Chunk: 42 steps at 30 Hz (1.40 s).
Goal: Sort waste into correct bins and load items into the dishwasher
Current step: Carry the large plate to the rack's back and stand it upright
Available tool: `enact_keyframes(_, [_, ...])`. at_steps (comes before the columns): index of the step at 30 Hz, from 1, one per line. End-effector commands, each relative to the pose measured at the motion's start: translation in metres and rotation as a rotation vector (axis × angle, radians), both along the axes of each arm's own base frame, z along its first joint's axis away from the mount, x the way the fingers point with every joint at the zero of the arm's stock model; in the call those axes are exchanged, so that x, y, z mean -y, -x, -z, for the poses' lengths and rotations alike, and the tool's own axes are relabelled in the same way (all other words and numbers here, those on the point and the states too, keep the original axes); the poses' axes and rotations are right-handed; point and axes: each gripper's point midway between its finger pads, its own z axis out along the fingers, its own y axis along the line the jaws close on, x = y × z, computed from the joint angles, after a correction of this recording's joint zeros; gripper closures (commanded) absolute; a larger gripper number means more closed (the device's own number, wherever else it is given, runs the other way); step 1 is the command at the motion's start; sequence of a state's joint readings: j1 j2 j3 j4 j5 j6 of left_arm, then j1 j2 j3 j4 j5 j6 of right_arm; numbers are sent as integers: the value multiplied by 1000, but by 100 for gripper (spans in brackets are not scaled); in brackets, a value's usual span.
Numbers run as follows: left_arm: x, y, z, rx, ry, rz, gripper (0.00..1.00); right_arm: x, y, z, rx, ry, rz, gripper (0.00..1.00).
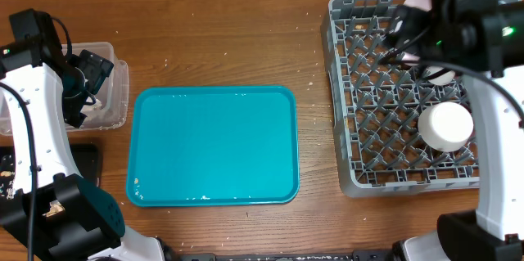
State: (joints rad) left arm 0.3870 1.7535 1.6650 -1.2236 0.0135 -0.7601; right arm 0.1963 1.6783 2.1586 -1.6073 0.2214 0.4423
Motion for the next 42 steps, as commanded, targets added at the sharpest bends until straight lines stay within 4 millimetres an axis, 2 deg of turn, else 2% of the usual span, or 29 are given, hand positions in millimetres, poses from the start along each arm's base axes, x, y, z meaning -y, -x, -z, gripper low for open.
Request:
enact_keyframes(1, [-4,-3,-6,14,-20,-7,0,-18,19,-3,22,68,76,11])
enact_keyframes(5, [-4,-3,-6,14,-20,-7,0,-30,42,-7,64,210,70,10])
enact_keyframes(8, [-4,-3,-6,14,-20,-7,0,-47,61,4,35,254,-46,6])
enact_keyframes(12, [-4,-3,-6,14,-20,-7,0,-42,75,19,0,261,-63,6])
enact_keyframes(14, [-4,-3,-6,14,-20,-7,0,-43,74,23,7,256,-62,0])
enact_keyframes(21, [-4,-3,-6,14,-20,-7,0,-45,73,26,0,253,-65,0])
enact_keyframes(28, [-4,-3,-6,14,-20,-7,0,-51,83,34,-63,209,-95,0])
enact_keyframes(33, [-4,-3,-6,14,-20,-7,0,-57,78,32,-46,198,-128,0])
enact_keyframes(35, [-4,-3,-6,14,-20,-7,0,-65,66,26,0,196,-210,0])
enact_keyframes(36, [-4,-3,-6,14,-20,-7,0,-72,52,16,63,187,-291,0])
enact_keyframes(39, [-4,-3,-6,14,-20,-7,0,-84,27,-11,208,120,-440,0])
enact_keyframes(42, [-4,-3,-6,14,-20,-7,0,-89,13,-38,337,34,-532,0])
